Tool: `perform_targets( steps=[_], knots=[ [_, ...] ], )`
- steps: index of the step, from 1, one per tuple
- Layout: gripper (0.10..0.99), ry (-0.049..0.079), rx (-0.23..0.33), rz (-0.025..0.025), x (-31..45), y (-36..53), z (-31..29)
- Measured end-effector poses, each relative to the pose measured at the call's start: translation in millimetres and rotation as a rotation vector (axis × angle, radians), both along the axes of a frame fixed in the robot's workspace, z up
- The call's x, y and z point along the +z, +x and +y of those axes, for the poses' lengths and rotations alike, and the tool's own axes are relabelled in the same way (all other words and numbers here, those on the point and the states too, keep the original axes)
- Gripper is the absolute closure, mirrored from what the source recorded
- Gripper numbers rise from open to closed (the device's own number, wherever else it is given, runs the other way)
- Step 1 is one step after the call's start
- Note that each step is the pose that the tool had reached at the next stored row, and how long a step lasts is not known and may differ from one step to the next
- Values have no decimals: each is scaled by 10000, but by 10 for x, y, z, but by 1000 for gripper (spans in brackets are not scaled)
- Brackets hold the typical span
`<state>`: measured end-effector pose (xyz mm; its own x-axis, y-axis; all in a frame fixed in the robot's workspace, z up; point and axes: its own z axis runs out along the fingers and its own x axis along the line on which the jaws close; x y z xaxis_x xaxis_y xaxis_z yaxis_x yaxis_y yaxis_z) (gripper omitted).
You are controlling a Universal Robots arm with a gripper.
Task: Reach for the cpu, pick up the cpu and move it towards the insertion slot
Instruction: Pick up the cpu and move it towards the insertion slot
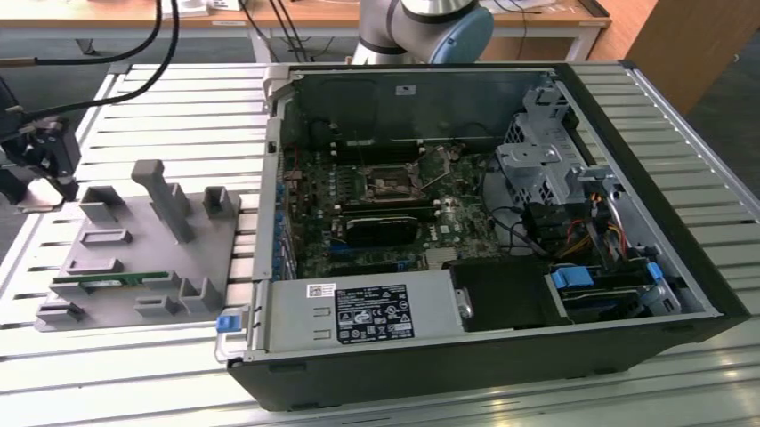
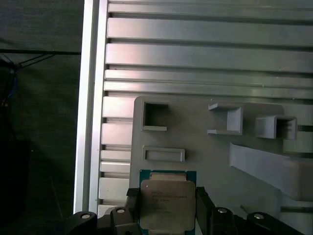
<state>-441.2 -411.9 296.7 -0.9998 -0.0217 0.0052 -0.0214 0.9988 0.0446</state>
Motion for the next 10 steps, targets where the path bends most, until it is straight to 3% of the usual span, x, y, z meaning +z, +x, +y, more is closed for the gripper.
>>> perform_targets(
  steps=[10],
  knots=[
    [541,0,0,0,205,0,1]
  ],
)
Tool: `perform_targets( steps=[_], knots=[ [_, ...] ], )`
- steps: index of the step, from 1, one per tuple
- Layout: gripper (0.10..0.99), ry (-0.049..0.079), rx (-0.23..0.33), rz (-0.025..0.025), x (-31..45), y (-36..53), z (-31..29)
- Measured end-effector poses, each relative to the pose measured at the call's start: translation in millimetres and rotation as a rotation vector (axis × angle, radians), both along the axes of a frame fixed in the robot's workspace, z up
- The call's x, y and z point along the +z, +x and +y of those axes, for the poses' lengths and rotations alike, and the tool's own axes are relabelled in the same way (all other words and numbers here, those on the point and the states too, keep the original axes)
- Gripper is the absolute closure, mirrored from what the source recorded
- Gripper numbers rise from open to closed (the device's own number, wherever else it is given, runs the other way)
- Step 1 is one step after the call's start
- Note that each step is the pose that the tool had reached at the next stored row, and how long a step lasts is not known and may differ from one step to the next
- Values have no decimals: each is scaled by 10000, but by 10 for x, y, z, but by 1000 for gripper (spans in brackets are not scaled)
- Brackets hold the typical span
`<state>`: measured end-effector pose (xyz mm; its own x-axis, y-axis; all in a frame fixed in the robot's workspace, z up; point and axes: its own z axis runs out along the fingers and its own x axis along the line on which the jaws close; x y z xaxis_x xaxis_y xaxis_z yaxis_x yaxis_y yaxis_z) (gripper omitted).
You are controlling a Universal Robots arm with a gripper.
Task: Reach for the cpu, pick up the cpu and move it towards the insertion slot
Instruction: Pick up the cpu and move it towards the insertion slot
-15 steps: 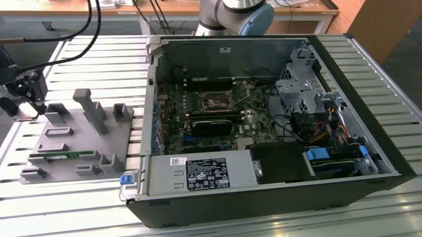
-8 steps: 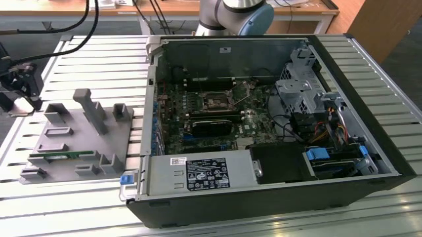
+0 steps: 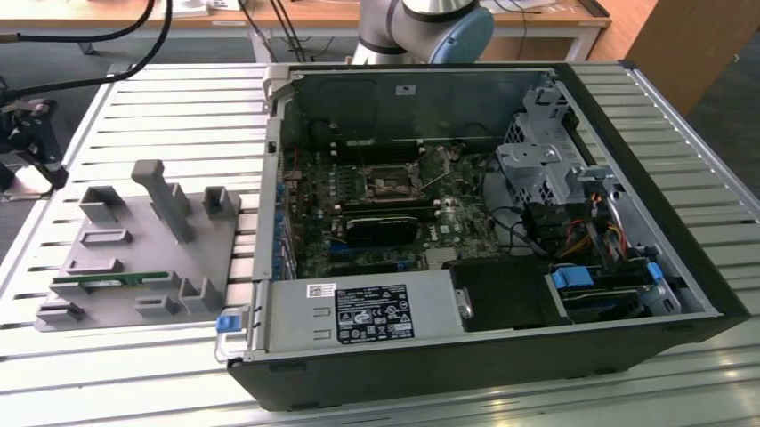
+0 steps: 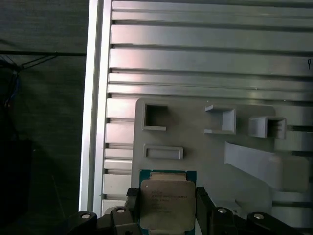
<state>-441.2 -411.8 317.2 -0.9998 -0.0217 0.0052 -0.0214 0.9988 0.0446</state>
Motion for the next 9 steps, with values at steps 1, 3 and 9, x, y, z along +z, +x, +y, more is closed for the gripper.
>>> perform_targets(
  steps=[1,3,9],
  knots=[
    [541,0,0,-1,20,0,0],
    [541,1,0,-1,68,0,1],
    [541,0,0,0,210,0,1]
  ],
)
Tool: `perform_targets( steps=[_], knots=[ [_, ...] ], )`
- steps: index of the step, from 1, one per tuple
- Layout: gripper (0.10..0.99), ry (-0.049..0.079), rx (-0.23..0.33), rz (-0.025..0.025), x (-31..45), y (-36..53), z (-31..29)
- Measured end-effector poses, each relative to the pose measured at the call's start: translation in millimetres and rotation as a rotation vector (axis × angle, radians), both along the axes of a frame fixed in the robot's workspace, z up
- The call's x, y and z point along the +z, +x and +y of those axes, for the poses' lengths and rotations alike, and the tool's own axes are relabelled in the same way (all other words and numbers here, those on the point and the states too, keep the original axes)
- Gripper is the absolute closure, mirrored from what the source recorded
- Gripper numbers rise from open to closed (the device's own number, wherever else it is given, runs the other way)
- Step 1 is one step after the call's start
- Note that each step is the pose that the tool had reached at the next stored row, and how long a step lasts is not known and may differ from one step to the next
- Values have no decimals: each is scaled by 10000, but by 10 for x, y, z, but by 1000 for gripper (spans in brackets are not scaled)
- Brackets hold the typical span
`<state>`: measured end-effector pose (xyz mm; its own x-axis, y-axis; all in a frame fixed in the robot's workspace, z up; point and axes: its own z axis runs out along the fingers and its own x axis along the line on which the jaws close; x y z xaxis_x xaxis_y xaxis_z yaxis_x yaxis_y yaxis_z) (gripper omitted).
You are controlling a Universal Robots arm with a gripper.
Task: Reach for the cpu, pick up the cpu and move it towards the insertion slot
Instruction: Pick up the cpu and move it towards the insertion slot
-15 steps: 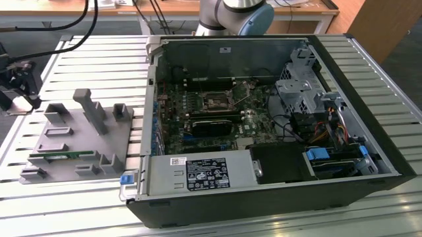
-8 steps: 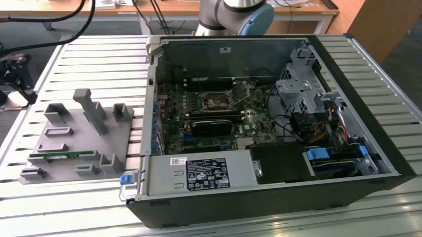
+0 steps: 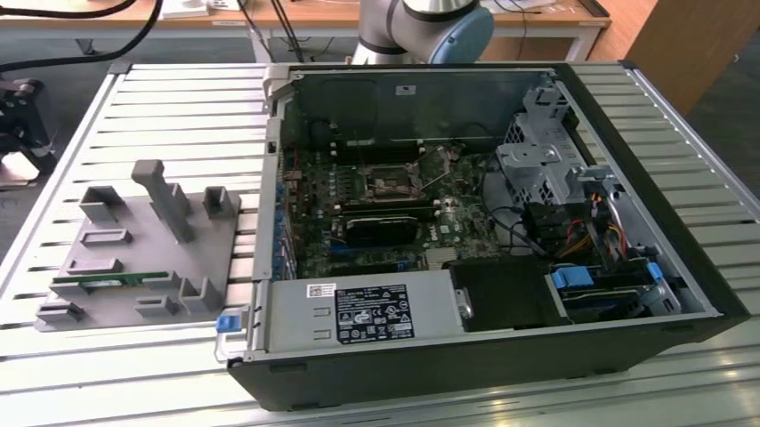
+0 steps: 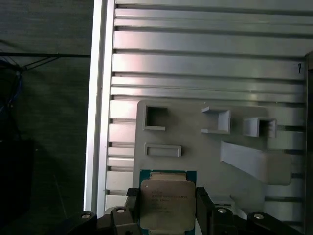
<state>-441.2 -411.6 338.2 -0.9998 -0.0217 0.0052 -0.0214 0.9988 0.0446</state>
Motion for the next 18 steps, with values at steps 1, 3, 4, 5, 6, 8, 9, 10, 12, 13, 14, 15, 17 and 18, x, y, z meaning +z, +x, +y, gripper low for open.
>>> perform_targets(
  steps=[1,3,4,5,6,8,9,10,12,13,14,15,17,18],
  knots=[
    [541,0,0,0,21,0,0],
    [541,0,0,-1,61,0,0],
    [541,1,0,-1,78,0,1],
    [541,1,0,-1,94,0,0],
    [541,1,0,-1,108,0,0],
    [541,0,0,0,144,0,0],
    [541,0,0,0,163,0,0],
    [541,0,0,0,185,0,1],
    [541,0,0,-1,227,0,1],
    [541,1,0,-1,248,0,0],
    [541,0,0,-1,270,0,0],
    [541,0,0,-1,291,0,0],
    [541,1,1,-1,331,0,1],
    [541,0,0,-1,356,0,1]
  ],
)
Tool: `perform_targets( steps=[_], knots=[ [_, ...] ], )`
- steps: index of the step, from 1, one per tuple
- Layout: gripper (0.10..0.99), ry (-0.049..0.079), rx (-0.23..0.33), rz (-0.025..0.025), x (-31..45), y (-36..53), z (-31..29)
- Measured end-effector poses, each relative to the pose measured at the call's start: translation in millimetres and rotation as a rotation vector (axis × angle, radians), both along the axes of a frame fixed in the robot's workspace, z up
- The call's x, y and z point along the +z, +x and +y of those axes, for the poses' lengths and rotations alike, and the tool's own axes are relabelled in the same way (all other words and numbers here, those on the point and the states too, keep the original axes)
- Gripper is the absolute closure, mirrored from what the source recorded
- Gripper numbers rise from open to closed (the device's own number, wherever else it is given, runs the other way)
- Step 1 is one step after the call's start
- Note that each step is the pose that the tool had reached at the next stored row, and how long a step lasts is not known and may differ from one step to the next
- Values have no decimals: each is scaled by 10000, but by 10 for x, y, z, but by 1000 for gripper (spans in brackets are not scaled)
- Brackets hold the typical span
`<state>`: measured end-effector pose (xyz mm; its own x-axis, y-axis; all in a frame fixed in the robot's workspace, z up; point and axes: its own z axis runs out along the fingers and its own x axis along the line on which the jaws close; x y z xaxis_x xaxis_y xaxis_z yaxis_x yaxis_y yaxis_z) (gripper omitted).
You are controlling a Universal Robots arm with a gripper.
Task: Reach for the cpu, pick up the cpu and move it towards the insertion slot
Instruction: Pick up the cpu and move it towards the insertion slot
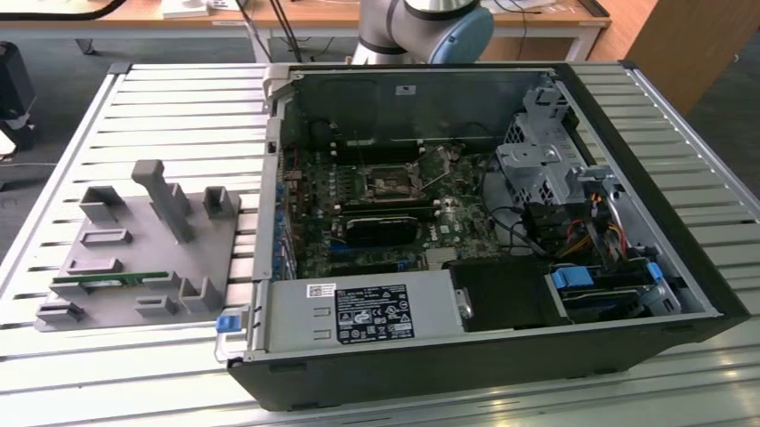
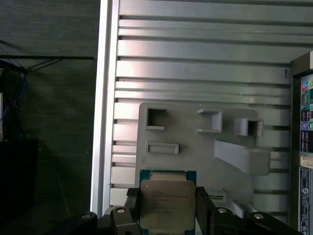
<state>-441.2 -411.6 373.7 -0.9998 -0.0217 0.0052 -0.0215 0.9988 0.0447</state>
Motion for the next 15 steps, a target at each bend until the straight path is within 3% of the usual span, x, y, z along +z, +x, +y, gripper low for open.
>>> perform_targets(
  steps=[15],
  knots=[
    [541,1,-1,-1,377,1,0]
  ],
)
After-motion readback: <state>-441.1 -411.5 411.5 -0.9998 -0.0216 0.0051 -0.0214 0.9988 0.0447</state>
